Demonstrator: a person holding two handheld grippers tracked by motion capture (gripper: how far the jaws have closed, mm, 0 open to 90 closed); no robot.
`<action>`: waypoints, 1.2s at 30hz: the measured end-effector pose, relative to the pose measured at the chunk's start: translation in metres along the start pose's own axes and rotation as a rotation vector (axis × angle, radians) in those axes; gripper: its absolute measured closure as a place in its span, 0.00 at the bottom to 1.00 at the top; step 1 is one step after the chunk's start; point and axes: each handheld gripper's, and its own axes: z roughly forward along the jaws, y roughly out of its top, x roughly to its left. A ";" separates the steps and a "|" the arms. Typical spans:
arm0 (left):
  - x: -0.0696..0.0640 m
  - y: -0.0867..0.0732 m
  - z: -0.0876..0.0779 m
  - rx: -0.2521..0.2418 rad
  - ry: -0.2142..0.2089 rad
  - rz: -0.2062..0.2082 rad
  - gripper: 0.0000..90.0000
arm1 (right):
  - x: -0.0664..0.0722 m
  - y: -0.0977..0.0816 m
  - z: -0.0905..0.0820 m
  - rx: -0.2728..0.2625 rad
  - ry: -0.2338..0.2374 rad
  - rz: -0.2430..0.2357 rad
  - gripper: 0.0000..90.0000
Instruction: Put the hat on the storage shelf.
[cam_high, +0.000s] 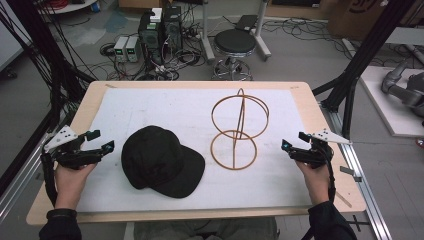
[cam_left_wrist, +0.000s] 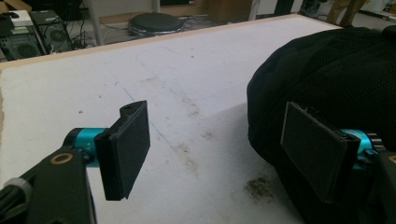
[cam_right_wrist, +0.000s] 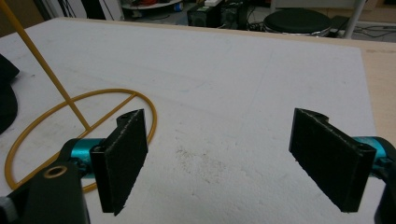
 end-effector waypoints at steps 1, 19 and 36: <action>0.000 0.000 0.000 0.002 0.000 0.003 0.27 | 0.000 0.000 0.000 0.000 0.000 0.000 0.21; -0.017 0.009 -0.008 -0.030 -0.079 -0.020 0.25 | -0.002 0.000 -0.001 -0.002 -0.013 0.003 0.21; -0.046 -0.009 -0.020 0.007 -0.275 0.003 0.22 | 0.000 0.001 -0.001 -0.002 -0.014 -0.006 0.21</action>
